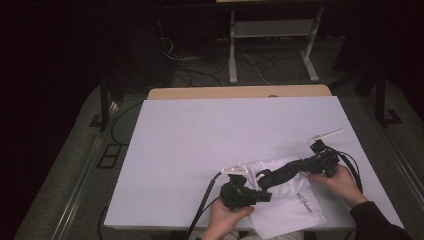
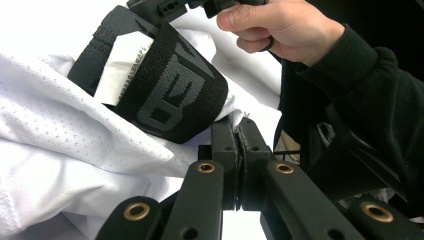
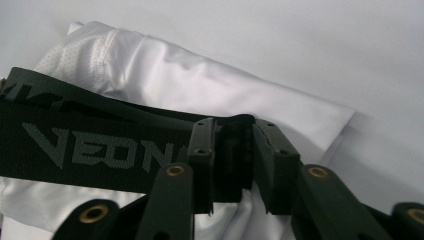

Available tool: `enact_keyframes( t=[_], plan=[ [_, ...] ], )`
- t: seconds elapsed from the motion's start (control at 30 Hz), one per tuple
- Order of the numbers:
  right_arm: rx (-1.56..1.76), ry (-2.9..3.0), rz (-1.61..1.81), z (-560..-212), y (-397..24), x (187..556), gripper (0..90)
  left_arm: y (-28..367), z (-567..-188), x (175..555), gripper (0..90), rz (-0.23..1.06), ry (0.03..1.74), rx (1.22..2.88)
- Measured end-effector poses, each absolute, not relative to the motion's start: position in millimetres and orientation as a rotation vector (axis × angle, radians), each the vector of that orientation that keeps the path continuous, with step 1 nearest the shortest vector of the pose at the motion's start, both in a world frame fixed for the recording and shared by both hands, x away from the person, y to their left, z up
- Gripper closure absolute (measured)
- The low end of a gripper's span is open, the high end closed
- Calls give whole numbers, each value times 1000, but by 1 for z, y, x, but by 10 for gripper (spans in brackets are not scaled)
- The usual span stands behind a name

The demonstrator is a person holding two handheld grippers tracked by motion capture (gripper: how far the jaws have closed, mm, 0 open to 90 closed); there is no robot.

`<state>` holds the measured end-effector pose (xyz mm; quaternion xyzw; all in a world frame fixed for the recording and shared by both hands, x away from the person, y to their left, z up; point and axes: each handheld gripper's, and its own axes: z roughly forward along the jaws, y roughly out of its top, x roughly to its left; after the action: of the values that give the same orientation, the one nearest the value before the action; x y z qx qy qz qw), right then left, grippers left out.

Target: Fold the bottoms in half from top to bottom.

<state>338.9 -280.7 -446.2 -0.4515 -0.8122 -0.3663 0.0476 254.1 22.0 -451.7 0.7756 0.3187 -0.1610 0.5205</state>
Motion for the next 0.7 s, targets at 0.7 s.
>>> enact_keyframes(
  t=[0.7],
  plan=[
    [-1241, -2339, -1387, -418, -300, 328, 821, 19, -443, 248, 757, -232, 717, 1962]
  ],
)
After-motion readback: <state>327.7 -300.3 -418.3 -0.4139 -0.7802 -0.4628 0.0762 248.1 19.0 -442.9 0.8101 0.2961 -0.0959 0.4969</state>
